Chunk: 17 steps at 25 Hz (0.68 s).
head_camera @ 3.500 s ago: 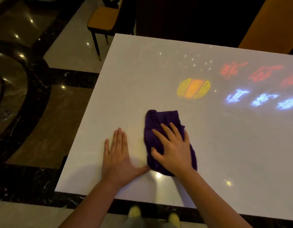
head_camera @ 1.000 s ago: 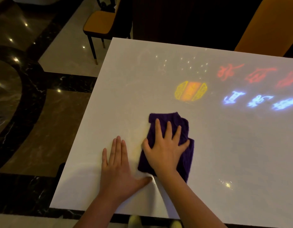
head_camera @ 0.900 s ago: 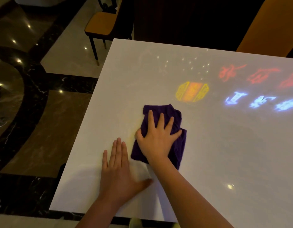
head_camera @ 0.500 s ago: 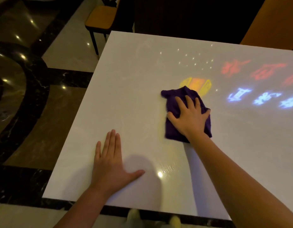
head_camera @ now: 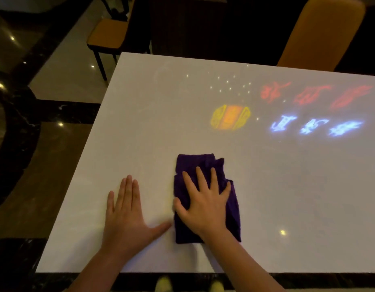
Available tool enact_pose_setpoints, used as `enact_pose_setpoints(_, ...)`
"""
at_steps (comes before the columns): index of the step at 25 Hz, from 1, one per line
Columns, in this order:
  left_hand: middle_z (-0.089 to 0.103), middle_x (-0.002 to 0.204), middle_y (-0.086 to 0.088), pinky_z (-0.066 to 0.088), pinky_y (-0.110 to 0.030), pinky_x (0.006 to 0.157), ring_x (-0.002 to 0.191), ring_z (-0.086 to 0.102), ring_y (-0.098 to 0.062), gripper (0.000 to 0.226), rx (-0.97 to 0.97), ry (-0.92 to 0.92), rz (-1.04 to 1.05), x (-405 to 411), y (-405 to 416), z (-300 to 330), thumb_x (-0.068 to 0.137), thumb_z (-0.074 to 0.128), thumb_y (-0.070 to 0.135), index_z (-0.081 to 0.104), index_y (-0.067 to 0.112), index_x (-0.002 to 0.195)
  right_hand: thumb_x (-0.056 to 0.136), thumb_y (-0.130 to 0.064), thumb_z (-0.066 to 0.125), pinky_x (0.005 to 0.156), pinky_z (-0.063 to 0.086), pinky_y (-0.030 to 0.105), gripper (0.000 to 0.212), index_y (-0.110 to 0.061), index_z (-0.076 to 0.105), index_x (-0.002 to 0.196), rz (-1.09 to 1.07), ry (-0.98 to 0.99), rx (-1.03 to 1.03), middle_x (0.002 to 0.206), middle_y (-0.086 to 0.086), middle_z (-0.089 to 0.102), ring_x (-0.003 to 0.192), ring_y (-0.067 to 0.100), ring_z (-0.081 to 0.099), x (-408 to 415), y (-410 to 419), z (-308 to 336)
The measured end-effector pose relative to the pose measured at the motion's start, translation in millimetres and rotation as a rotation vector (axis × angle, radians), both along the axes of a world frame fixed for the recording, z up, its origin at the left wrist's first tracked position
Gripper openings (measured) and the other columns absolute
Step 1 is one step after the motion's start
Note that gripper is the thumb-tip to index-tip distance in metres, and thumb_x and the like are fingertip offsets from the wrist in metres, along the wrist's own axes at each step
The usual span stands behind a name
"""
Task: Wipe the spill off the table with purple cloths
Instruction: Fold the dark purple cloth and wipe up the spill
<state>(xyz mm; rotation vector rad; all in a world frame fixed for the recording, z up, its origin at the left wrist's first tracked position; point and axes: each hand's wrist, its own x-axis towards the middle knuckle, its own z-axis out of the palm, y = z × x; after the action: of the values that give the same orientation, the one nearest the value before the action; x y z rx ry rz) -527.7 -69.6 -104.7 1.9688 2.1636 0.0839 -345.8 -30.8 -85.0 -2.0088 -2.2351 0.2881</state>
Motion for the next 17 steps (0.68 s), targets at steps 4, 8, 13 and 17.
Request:
enact_pose_setpoints(4,-0.019,0.155,-0.007,-0.006,-0.046,0.117,0.140,-0.020,-0.015,0.123,-0.073,-0.038,0.006,-1.6,0.3,6.9,0.052,0.018,0.094,-0.027,0.016,0.136,0.086,-0.062,0.030,0.106,-0.008,0.068,0.066,-0.040,0.009,0.144,0.085,0.092,-0.119,0.159,0.003,0.011,0.145,0.031,-0.003,-18.4,49.1,10.3)
enact_pose_setpoints(8,-0.008,0.158,0.001,0.005,-0.046,0.116,0.145,-0.007,-0.014,0.090,0.000,-0.239,-0.084,6.5,21.7,33.1,0.077,0.030,0.075,-0.010,0.031,0.144,0.086,-0.041,0.049,0.113,0.009,0.057,0.069,-0.032,0.014,0.145,0.174,0.126,-0.015,0.156,0.005,0.020,0.144,0.026,0.014,37.2,41.4,25.7)
enact_pose_setpoints(13,0.017,0.157,0.000,0.019,-0.032,0.115,0.144,0.013,-0.017,0.066,-0.028,-0.307,-0.341,57.7,67.3,47.9,0.089,0.055,0.033,0.020,0.025,0.145,0.086,-0.036,0.059,0.112,0.027,0.040,0.068,-0.026,0.027,0.144,0.272,0.092,-0.203,0.155,0.002,0.026,0.140,0.026,0.023,59.3,42.5,30.8)
enact_pose_setpoints(17,0.037,0.147,-0.004,0.026,-0.031,0.111,0.135,0.032,-0.020,0.064,-0.035,-0.337,-0.244,64.7,76.5,46.0,0.082,0.066,0.021,0.037,0.019,0.138,0.084,-0.031,0.062,0.104,0.035,0.037,0.060,-0.021,0.040,0.139,0.246,0.112,-0.158,0.142,0.006,0.046,0.125,0.029,0.040,57.8,43.1,29.3)
